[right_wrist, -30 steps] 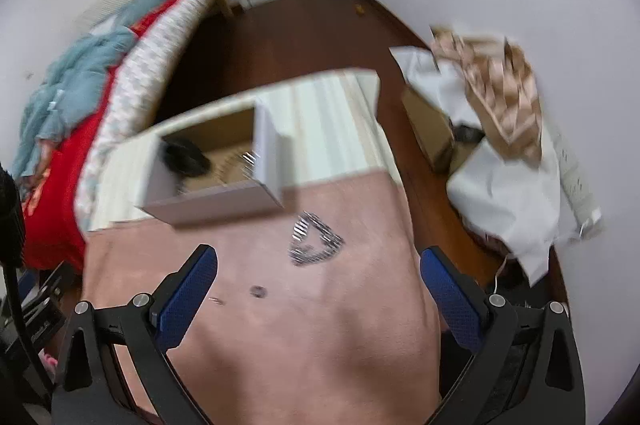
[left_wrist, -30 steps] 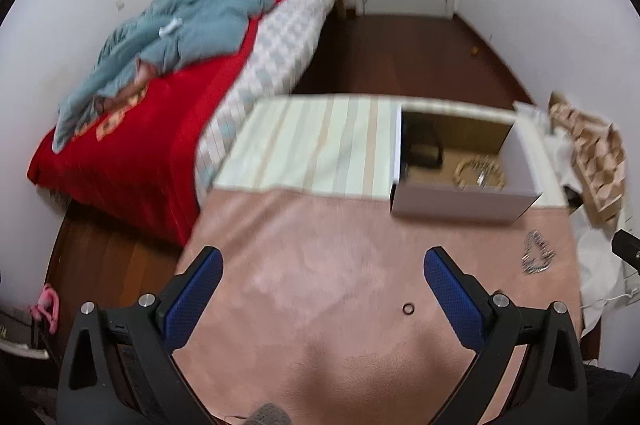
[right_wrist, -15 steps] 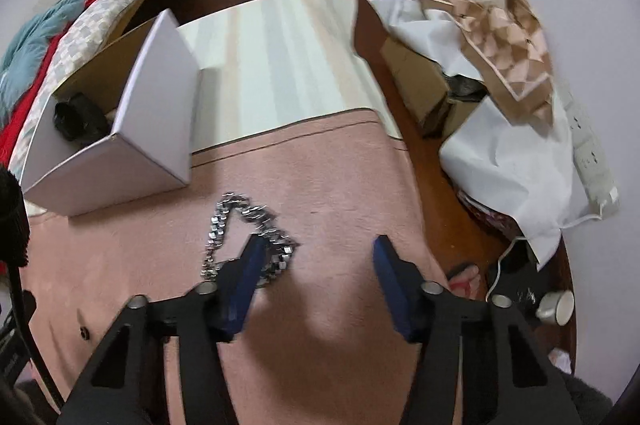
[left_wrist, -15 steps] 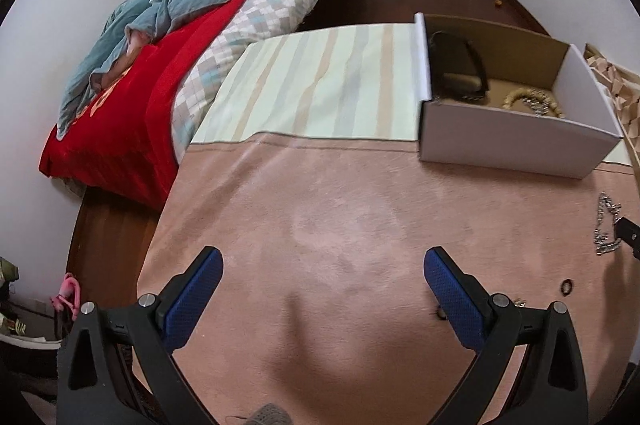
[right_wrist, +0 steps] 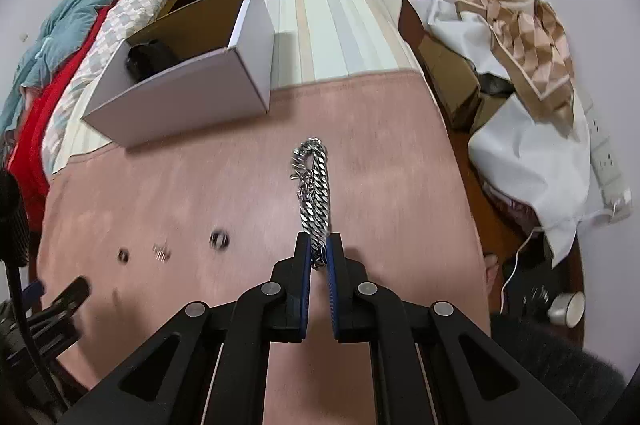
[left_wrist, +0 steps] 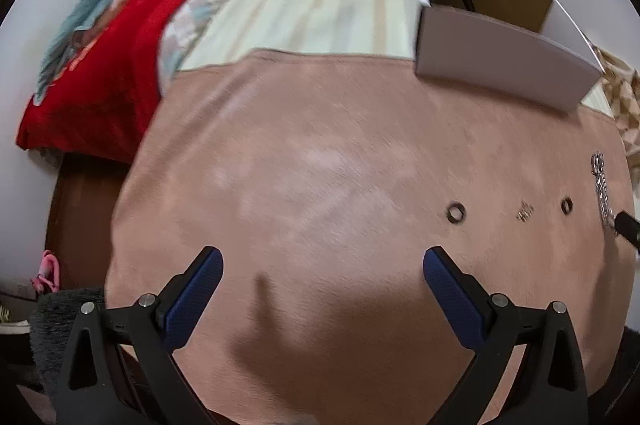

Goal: Organize jewelry
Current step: 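Grasp the thick silver chain with the right tool while the left tool grasps a small black ring, then carry the chain and ring into the white box and open both tools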

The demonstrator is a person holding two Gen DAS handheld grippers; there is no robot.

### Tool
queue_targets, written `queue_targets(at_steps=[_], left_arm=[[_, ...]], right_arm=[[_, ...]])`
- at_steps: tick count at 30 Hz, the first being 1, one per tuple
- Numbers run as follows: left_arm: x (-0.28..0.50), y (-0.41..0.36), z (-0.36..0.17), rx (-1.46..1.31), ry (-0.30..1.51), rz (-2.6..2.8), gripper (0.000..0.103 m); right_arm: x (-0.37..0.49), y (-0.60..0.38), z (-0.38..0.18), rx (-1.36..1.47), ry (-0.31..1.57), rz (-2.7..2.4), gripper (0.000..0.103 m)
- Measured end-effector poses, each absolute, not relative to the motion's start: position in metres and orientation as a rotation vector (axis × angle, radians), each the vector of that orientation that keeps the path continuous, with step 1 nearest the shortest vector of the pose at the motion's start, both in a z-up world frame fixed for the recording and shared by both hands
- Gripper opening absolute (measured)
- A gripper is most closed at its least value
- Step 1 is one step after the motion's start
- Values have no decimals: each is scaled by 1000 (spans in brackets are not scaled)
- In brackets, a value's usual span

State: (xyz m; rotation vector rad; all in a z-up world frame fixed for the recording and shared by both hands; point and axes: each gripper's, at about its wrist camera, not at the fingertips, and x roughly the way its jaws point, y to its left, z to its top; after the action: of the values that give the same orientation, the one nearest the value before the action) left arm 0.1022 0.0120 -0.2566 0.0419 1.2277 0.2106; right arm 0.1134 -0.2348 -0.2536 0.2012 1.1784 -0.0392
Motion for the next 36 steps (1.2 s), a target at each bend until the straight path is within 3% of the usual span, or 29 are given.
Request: queue_targets(at_steps=[6, 8, 11, 13, 17, 18, 21, 28, 36], left_arm=[[114, -15, -265, 46, 1228, 101, 102], [119, -24, -266, 60, 1224, 75, 96], [125, -34, -268, 74, 1229, 48, 76], [129, -38, -270, 77, 1239, 29, 54], [130, -44, -268, 81, 1230, -5, 32], [129, -46, -268, 83, 1227, -15, 22], [127, -53, -267, 105, 1222, -34, 10], [123, -56, -260, 100, 1213, -53, 10], [127, -48, -218, 60, 1149, -92, 10]], right_arm=[[90, -242, -260, 252, 1192, -73, 8], [90, -246, -265, 257, 1199, -80, 8], [91, -248, -267, 258, 1203, -88, 8], [92, -249, -266, 257, 1203, -91, 8], [96, -252, -266, 258, 1200, -95, 8], [97, -252, -266, 259, 1199, -96, 8], [98, -255, -266, 266, 1198, -99, 8], [97, -256, -252, 279, 1169, -77, 8], [104, -255, -196, 316, 1063, -6, 8]])
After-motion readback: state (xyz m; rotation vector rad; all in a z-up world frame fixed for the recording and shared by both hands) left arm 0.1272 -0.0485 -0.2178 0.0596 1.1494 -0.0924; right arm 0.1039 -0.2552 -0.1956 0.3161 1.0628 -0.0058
